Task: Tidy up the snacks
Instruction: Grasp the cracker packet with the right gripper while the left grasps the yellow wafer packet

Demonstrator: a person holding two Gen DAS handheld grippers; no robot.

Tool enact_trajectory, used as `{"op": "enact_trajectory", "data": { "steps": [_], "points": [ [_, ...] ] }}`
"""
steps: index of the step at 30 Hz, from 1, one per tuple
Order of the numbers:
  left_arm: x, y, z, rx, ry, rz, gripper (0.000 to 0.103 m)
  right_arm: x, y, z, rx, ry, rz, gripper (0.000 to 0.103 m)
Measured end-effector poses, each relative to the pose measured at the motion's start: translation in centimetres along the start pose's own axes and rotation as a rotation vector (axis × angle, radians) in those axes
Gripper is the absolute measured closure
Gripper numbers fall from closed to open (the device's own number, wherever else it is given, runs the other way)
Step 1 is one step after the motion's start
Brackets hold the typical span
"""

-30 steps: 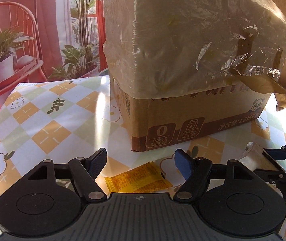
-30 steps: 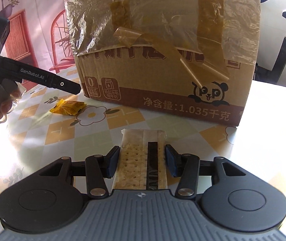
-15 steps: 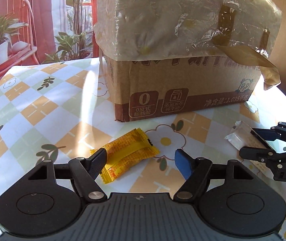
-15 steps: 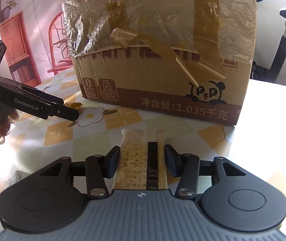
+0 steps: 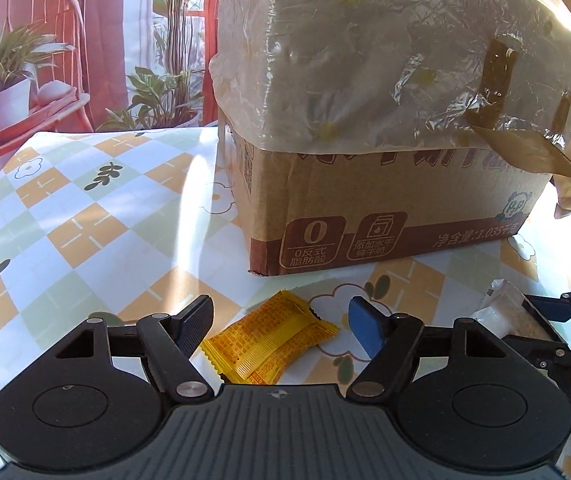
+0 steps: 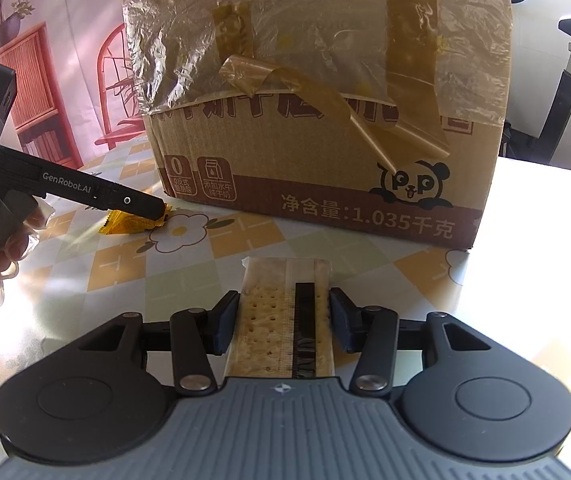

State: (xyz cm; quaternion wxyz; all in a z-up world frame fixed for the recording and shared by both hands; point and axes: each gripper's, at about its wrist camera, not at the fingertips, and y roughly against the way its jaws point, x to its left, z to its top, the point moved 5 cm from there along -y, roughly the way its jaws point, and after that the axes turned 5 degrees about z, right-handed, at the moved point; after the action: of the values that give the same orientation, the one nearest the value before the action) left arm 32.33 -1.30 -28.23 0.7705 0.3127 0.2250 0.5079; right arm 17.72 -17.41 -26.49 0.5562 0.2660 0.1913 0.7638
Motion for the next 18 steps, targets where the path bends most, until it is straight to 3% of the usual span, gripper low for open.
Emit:
{"op": "enact_trajectory", "data": {
  "steps": [6,9,16,18],
  "points": [
    [-0.4,0.8,-1.2,0.009,0.001,-0.033,0.027,0.0,0.0,0.0,0.0,0.0,0.0,0.052],
    [-0.7,1.2,-1.8,0.004,-0.014,-0.012,0.027,0.0,0.0,0.0,0.0,0.0,0.0,0.052],
    [0.0,0.6,-1.1,-0.035,0.07,0.054,0.04,0.0,0.0,0.0,0.0,0.0,0.0,0.052],
    [-0.1,0.6,-1.1,-0.038,0.055,0.088,0.05,0.0,0.0,0.0,0.0,0.0,0.0,0.052]
  ]
}}
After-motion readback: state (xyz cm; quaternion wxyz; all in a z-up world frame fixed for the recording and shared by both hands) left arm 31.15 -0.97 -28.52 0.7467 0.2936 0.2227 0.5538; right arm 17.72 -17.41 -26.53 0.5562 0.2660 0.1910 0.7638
